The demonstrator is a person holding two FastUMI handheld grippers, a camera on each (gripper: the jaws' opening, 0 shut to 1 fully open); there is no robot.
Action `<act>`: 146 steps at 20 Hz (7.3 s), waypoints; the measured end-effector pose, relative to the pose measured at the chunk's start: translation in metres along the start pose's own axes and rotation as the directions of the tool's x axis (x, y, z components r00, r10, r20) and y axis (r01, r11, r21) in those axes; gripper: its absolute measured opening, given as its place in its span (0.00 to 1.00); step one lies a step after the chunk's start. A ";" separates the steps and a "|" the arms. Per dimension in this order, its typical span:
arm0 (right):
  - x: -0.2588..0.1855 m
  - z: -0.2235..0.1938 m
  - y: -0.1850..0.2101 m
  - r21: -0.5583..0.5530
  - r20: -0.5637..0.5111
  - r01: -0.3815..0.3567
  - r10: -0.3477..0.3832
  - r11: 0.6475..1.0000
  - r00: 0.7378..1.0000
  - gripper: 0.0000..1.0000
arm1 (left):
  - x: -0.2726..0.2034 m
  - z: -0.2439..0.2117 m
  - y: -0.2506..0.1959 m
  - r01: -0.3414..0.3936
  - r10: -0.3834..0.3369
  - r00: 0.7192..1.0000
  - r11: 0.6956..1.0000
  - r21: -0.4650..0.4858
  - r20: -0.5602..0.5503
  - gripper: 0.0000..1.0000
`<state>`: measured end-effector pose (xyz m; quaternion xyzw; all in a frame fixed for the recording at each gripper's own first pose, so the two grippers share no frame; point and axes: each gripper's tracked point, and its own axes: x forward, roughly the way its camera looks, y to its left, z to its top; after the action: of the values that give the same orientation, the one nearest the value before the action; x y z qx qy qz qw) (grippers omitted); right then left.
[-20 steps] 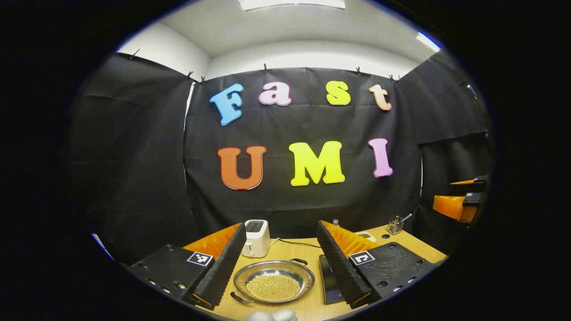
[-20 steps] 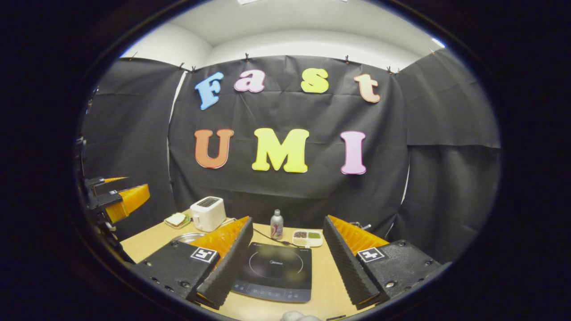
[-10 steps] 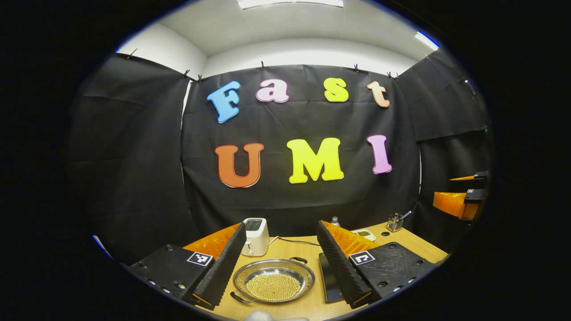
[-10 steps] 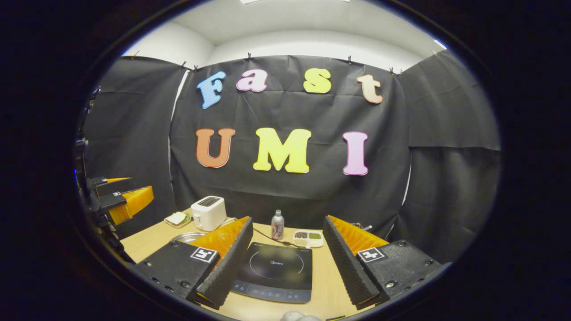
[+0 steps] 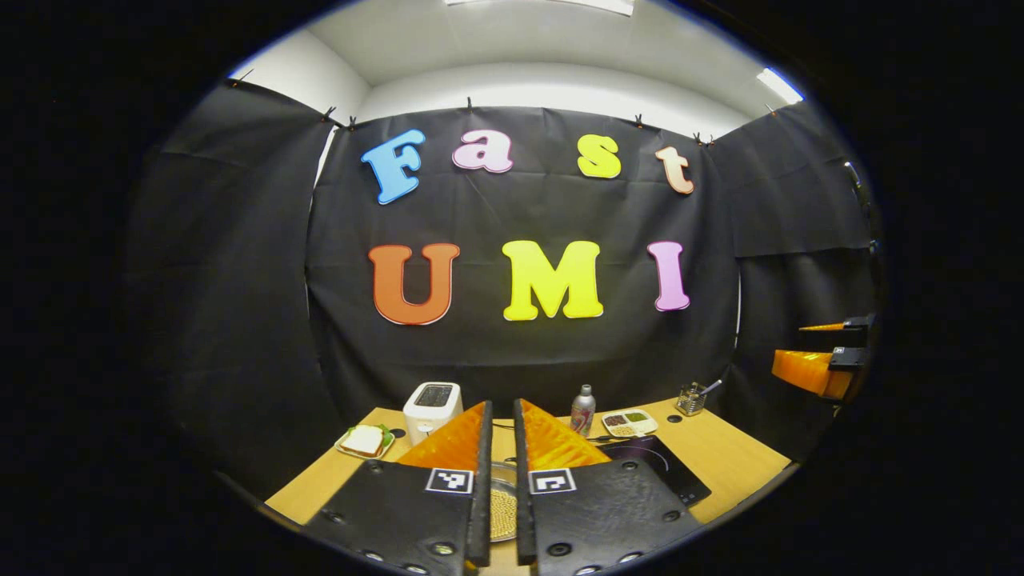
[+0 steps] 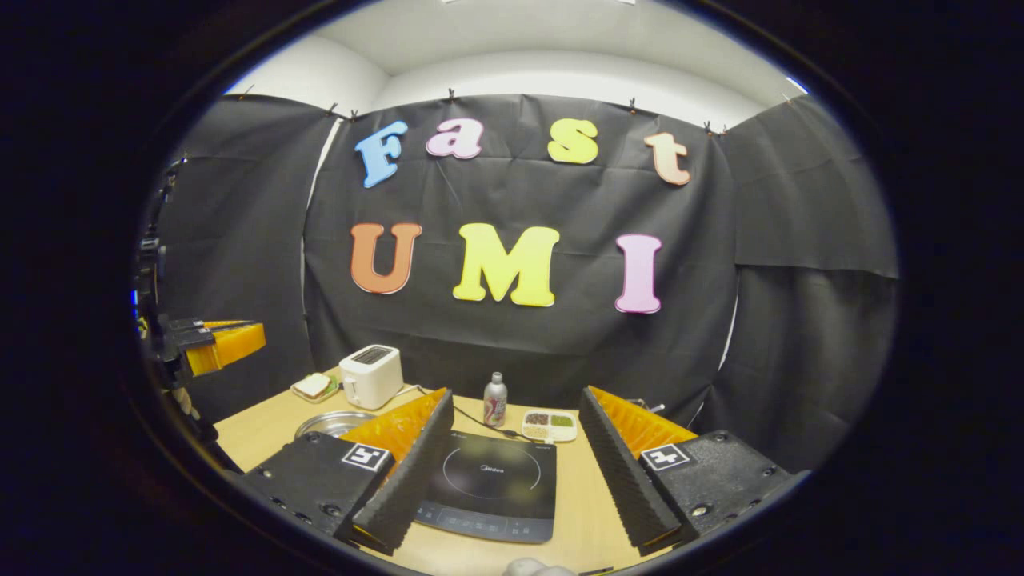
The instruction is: First push the handle of the pot to place it horizontally, then grasp the pot with both hands and set it on the induction cooktop.
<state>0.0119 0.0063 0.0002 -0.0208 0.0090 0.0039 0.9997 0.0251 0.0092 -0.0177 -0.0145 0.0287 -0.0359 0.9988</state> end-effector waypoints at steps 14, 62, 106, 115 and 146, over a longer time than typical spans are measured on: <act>0.012 -0.050 -0.006 -0.014 -0.129 0.024 -0.026 1.000 0.991 0.97 | -0.010 -0.219 0.022 0.031 -0.039 0.867 0.999 -0.024 -0.497 0.00; 0.033 -0.080 -0.024 0.031 -0.231 0.107 -0.097 0.994 0.968 0.97 | 0.030 -0.373 0.100 0.034 0.078 0.623 0.991 0.127 -0.779 0.10; 0.052 -0.085 0.018 -0.042 -0.292 0.077 -0.085 0.996 0.953 0.97 | 0.137 -0.381 0.205 -0.097 0.190 0.617 0.981 0.166 -0.764 0.00; 0.071 -0.093 0.046 -0.015 -0.308 0.017 -0.021 1.000 0.951 0.98 | 0.115 -0.342 0.210 -0.046 0.173 0.692 0.979 0.197 -0.701 0.00; 0.254 -0.302 0.206 0.162 -0.734 -0.118 0.199 0.980 0.649 0.90 | 0.175 -0.367 0.165 0.039 0.010 0.635 0.998 0.046 -0.772 0.84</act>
<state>0.2590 0.2011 -0.3148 0.0302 0.4196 0.0819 0.9035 0.1895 0.1509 -0.3992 0.0311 0.4512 -0.0475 0.8906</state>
